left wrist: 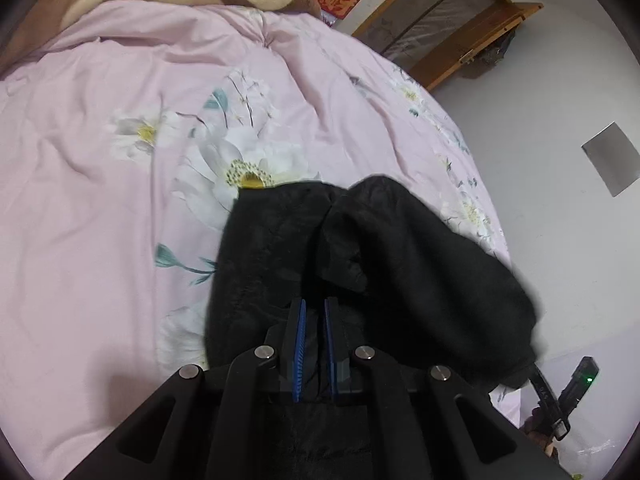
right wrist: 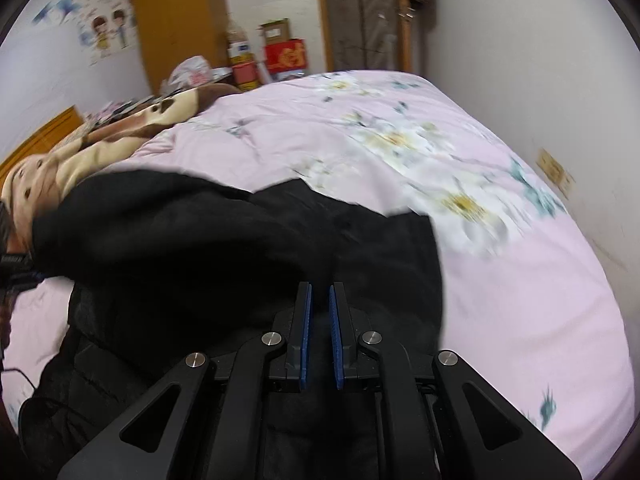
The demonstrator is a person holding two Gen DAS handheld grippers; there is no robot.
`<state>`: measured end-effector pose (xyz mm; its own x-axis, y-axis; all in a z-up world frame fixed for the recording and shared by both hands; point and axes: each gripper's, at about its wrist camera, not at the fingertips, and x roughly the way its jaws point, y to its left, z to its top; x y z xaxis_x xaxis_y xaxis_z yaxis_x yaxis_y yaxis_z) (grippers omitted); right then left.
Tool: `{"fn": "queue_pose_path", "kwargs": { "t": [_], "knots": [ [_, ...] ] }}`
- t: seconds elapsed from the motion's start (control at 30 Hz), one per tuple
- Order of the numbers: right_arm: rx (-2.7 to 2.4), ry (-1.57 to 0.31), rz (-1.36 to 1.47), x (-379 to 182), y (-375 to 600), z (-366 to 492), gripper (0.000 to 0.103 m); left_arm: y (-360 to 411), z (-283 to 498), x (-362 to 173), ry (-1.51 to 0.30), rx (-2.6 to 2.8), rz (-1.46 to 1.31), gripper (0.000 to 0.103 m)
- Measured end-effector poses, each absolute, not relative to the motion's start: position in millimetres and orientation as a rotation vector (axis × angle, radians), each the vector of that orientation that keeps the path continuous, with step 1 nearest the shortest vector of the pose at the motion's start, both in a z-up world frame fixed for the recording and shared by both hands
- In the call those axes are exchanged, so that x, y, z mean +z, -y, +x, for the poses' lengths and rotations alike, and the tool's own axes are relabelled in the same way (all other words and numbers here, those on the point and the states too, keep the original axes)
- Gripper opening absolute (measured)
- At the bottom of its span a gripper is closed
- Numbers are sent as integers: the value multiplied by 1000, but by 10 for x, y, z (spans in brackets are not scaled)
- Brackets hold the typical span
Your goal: Fold large clothes
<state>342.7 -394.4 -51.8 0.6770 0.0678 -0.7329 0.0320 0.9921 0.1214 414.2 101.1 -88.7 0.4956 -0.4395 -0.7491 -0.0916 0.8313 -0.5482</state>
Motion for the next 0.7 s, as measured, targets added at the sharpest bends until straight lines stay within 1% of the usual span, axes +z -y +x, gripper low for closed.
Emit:
{"fn": "queue_pose_path", "kwargs": {
  "t": [0.07, 0.1, 0.17, 0.23, 0.27, 0.37, 0.4, 0.57, 0.7],
  "knots": [
    [11, -825, 149, -457, 3959, 3410, 9, -1056, 4096, -713, -991, -204, -567, 9],
    [6, -809, 146, -387, 3929, 3402, 9, -1064, 4097, -649, -967, -199, -566, 11],
    [51, -771, 148, -229, 3832, 3427, 9, -1002, 4121, -449, -916, -209, -552, 18],
    [118, -741, 155, -72, 3622, 3517, 9, -829, 4211, -307, -899, -257, -537, 34],
    [142, -731, 147, -13, 3503, 3622, 9, -671, 4292, -253, -909, -289, -518, 36],
    [225, -725, 111, 26, 3173, 3801, 19, -222, 4449, -227, -932, -365, -459, 37],
    [242, -721, 93, 2, 3089, 3845, 20, -131, 4465, -247, -939, -371, -443, 37],
    [338, -777, 41, -342, 2674, 3999, 20, 335, 4476, -631, -1049, -401, -312, 37],
    [360, -843, -27, -697, 2541, 3960, 20, 538, 4395, -943, -1087, -416, -208, 37]
  ]
}}
